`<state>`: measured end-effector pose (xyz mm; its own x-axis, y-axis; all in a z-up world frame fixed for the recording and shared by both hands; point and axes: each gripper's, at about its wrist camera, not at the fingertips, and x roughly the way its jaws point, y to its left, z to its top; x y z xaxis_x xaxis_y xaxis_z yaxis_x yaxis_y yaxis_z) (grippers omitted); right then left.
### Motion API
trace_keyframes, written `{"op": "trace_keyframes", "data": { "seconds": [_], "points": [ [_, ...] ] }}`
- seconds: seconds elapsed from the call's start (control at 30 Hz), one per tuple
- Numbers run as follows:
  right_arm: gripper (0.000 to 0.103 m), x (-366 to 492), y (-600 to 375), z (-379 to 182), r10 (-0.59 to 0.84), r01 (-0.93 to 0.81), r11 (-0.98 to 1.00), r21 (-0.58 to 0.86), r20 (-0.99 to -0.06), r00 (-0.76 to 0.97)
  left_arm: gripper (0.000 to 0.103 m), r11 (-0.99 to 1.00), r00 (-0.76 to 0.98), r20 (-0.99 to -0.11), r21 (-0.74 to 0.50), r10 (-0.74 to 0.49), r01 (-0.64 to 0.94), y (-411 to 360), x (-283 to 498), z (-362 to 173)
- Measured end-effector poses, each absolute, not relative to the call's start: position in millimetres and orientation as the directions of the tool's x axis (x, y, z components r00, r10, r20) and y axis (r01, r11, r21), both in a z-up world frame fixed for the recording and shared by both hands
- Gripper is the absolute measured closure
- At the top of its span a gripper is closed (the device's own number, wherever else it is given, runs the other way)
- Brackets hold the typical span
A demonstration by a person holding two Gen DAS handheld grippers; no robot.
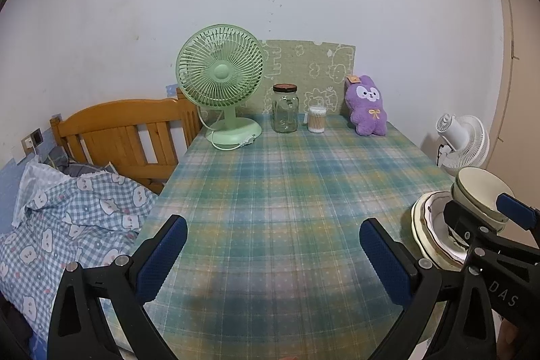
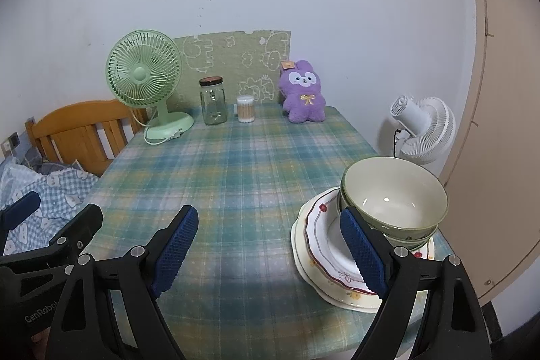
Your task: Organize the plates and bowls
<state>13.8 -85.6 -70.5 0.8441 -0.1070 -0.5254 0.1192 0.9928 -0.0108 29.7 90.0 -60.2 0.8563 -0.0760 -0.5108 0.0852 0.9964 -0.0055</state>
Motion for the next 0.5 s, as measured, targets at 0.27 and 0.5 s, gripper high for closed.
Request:
{"op": "trace_keyframes", "data": {
  "seconds": [0.27, 0.5],
  "points": [
    [0.015, 15.8, -86.4, -71.9, -0.105, 0.116, 0.993, -0.013, -0.531, 0.841, 0.000, 0.997, 0.853, -0.516, -0.012, -0.077, 0.082, 90.5, 29.7, -61.1],
    [0.015, 15.8, -86.6, -72.8, -0.105, 0.115, 0.993, -0.014, -0.533, 0.839, 0.000, 0.996, 0.853, -0.517, -0.013, -0.078, 0.083, 90.5, 30.0, -61.1]
  ]
}}
